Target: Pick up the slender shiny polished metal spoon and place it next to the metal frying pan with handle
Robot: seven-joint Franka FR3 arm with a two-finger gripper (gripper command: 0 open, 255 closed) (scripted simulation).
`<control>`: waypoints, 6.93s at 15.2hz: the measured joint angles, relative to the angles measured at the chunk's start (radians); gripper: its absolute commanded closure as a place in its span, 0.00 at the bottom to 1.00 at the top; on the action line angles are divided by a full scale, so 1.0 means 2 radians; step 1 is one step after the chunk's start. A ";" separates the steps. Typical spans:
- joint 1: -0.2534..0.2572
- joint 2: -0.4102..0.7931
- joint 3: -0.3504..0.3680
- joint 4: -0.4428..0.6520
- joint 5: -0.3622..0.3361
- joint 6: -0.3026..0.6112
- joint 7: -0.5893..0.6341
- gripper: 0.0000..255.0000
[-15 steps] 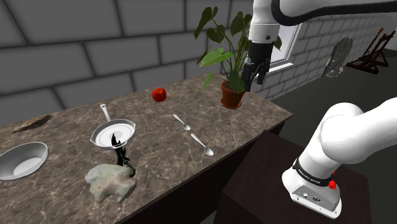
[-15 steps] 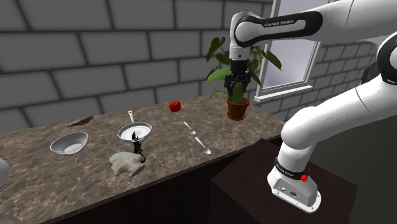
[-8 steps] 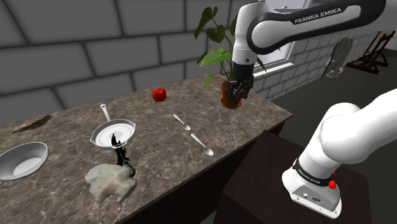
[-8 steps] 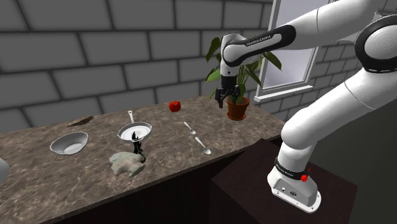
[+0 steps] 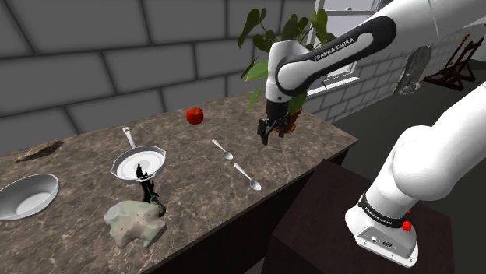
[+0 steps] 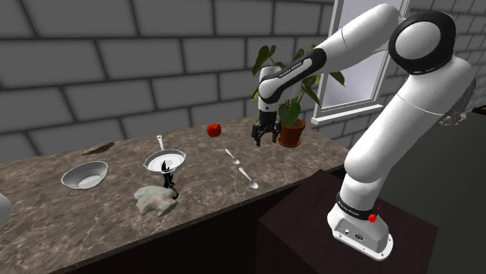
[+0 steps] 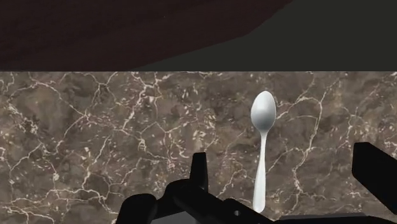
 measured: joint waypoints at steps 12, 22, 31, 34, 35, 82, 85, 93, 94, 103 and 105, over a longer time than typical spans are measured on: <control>0.005 0.241 0.004 0.074 0.062 0.165 -0.031 0.00; 0.004 0.358 0.018 0.125 0.092 0.231 -0.048 0.00; 0.004 0.375 0.021 0.127 0.097 0.246 -0.052 1.00; 0.001 0.373 0.017 0.126 0.096 0.245 -0.052 1.00; 0.000 0.373 0.016 0.127 0.096 0.244 -0.052 1.00; 0.099 0.404 0.037 0.384 0.026 0.046 0.145 1.00; 0.118 0.451 0.038 0.463 0.017 0.018 0.172 1.00; 0.157 0.572 0.038 0.650 0.000 -0.040 0.220 1.00; 0.156 0.573 0.038 0.646 0.000 -0.035 0.219 1.00; 0.159 0.614 0.037 0.655 0.000 -0.003 0.214 1.00; 0.160 0.622 0.037 0.656 0.000 0.004 0.213 1.00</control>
